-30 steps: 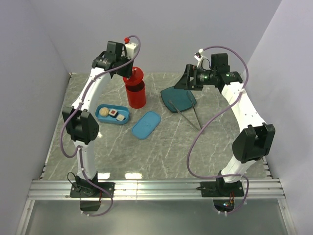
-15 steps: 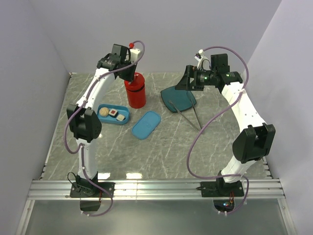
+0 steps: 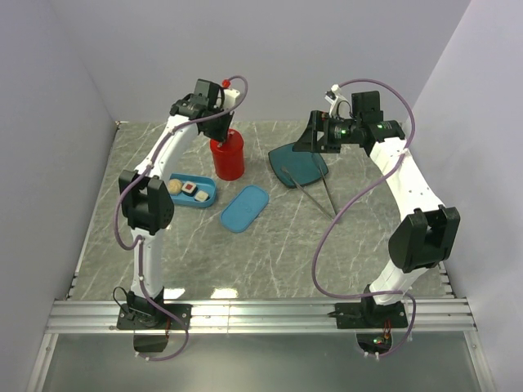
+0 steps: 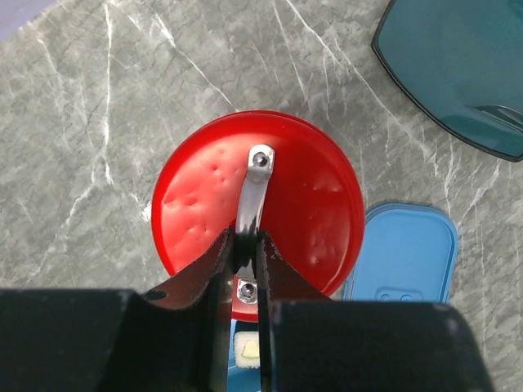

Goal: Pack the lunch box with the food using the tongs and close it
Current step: Put the lid back on the lunch box

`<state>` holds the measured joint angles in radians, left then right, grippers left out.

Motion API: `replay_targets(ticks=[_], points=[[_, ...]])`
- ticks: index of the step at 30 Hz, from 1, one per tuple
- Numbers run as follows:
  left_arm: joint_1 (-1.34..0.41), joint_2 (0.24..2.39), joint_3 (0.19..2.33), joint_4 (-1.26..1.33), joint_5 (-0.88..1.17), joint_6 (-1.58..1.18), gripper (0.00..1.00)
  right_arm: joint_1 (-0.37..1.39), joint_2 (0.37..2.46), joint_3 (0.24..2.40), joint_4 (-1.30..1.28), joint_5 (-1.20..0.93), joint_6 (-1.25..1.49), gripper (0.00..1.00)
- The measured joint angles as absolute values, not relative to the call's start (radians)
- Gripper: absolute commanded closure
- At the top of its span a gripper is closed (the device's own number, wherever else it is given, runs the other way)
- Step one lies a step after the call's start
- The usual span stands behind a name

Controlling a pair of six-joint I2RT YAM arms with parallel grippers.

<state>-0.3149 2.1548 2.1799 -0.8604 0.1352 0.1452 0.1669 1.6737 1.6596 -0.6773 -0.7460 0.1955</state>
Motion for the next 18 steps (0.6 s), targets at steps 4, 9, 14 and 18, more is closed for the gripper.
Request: replay_targets(ticks=[4,9,14,18], points=[[-0.321,2.157,2.18,-0.859,0.127,0.149,0.82,0.167,1.674,1.66,-0.677,-0.747,0.195,0.07],[-0.324,2.157,2.173,-0.852,0.126,0.164,0.64,0.167,1.674,1.66,-0.677,-0.754,0.192,0.07],[-0.334,2.157,2.173,-0.851,0.127,0.176,0.47,0.167,1.674,1.66,-0.693,-0.767,0.154,0.07],[-0.336,2.154,2.189,-0.873,0.129,0.193,0.45,0.168,1.674,1.66,-0.722,-0.768,0.106,0.09]])
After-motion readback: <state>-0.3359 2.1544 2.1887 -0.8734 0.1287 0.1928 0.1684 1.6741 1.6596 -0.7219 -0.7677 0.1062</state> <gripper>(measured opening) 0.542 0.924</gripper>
